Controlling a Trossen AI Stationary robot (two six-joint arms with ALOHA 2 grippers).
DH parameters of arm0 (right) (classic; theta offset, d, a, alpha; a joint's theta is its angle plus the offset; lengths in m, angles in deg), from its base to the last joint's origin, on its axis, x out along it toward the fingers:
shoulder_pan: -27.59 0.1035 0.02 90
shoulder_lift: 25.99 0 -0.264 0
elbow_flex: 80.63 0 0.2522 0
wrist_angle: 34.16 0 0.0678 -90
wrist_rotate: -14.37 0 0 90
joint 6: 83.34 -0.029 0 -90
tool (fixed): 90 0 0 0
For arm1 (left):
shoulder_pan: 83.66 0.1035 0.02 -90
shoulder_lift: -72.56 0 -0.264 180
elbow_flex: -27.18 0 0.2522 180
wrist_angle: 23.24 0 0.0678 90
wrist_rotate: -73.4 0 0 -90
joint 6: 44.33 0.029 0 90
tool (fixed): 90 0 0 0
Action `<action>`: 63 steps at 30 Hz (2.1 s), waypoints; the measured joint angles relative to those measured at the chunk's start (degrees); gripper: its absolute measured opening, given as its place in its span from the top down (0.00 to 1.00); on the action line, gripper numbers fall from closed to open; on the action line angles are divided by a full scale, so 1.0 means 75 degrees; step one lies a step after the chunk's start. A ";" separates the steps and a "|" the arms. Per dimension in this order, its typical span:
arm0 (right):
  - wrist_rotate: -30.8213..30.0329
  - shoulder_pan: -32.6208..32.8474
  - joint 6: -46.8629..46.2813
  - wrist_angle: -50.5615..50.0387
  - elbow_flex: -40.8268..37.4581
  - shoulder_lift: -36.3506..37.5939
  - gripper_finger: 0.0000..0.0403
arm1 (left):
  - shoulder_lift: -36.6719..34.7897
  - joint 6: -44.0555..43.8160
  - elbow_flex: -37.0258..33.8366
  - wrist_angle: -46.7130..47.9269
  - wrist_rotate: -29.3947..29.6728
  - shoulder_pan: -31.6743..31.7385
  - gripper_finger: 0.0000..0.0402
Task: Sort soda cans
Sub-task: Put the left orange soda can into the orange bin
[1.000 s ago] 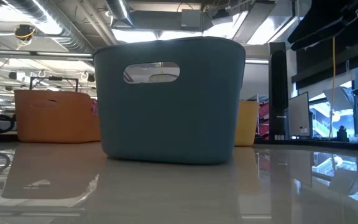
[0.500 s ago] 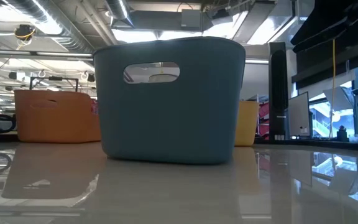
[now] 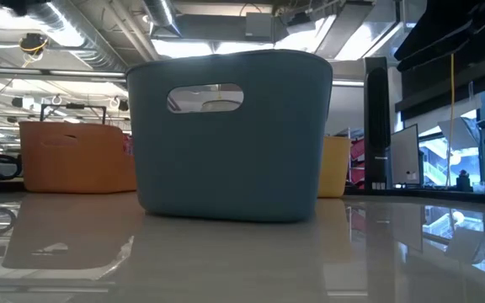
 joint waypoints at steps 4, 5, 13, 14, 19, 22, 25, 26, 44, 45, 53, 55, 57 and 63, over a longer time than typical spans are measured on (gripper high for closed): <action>-0.0175 -0.0001 0.0014 0.0000 0.0000 -0.0003 0.12 | 0.0000 -0.0495 -0.0343 -0.0079 0.0001 -0.0364 0.21; -0.0267 0.0000 0.0013 -0.0003 0.0000 -0.0003 0.12 | 0.0000 -0.0611 -0.0443 -0.0068 0.0001 -0.0412 0.21; -0.0591 -0.0003 0.0121 -0.0009 0.0000 -0.0003 0.12 | 0.0000 -0.0986 -0.1136 0.0123 -0.0051 -0.0353 0.21; -0.0624 -0.0003 0.0180 -0.0004 0.0000 -0.0003 0.12 | 0.0006 -0.1055 -0.1197 0.0162 -0.0135 -0.0323 0.21; -0.0679 -0.0003 0.0230 -0.0006 0.0000 -0.0003 0.12 | 0.0063 -0.1645 -0.1575 0.0335 -0.0945 -0.0242 0.21; -0.0679 -0.0003 0.0230 -0.0006 0.0000 -0.0003 0.12 | 0.0210 -0.1730 -0.1625 0.0419 -0.1507 -0.0278 0.21; -0.0679 -0.0003 0.0230 -0.0003 0.0000 -0.0003 0.12 | 0.0355 -0.1978 -0.1627 0.0284 -0.2546 -0.0258 0.21; -0.0679 -0.0003 0.0230 -0.0003 0.0000 -0.0003 0.12 | 0.0373 -0.2157 -0.1627 0.0276 -0.2942 -0.0249 0.21; -0.0854 -0.0003 0.0248 -0.0006 0.0000 -0.0003 0.12 | 0.0405 -0.6999 -0.1627 -0.1538 -0.5244 -0.1211 0.21; -0.0854 -0.0003 0.0251 -0.0006 0.0000 -0.0003 0.12 | 0.0406 -0.7183 -0.1624 -0.1567 -0.5283 -0.1290 0.21; -0.0979 -0.0003 0.0421 -0.0006 0.0000 -0.0004 0.12 | 0.0933 -0.8241 -0.1624 -0.2046 -0.6304 -0.2033 0.21; -0.1196 -0.0003 0.0431 -0.0003 0.0000 -0.0006 0.12 | 0.1089 -0.8512 -0.1624 -0.2255 -0.6319 -0.2217 0.21; -0.1294 -0.0003 0.0434 -0.0006 0.0000 -0.0006 0.12 | 0.1255 -0.8738 -0.1624 -0.2513 -0.6315 -0.2378 0.21; -0.1335 -0.0003 0.0437 -0.0006 0.0000 -0.0006 0.12 | 0.1639 -0.8912 -0.1621 -0.3048 -0.6319 -0.2561 0.21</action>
